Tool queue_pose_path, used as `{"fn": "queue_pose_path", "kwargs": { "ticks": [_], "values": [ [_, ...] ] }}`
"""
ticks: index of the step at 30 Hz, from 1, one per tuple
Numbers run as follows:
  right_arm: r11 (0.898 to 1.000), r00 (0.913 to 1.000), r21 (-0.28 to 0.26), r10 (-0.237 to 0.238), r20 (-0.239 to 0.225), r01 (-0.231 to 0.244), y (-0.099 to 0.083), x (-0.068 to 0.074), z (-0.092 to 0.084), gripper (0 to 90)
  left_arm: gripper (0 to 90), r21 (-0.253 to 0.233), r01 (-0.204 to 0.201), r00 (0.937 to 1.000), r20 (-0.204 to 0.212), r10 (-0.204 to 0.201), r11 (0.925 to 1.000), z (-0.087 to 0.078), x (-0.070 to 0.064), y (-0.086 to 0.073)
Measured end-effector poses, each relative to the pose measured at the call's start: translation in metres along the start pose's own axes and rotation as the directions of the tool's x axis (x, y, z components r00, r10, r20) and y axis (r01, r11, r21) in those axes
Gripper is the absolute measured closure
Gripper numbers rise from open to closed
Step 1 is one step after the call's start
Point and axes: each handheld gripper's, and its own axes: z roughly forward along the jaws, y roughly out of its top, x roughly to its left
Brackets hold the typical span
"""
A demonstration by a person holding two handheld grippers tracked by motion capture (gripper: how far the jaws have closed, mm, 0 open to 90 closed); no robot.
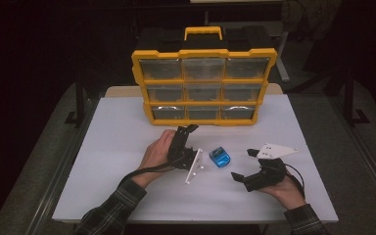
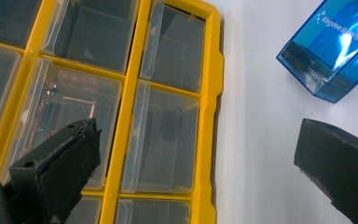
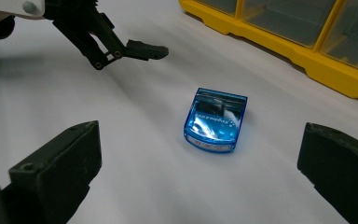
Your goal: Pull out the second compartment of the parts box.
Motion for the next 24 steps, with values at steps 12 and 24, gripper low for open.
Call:
{"fn": "queue_pose_path", "kwargs": {
  "ticks": [12, 24],
  "values": [
    [1.000, 1.0000, -0.001, -0.003, 0.001, 0.003, -0.0001, -0.0004, -0.0004, 0.0, 0.1, 0.010, -0.071, 0.9971, -0.026, 0.072, 0.9974, 0.0009, -0.0039, 0.0012],
    [1.000, 1.0000, 0.000, -0.004, 0.002, 0.004, -0.0001, -0.0004, -0.0001, 0.0, 0.2, 0.022, -0.133, 0.9898, -0.048, 0.134, 0.9908, 0.0006, -0.0067, 0.0027]
  ]
}}
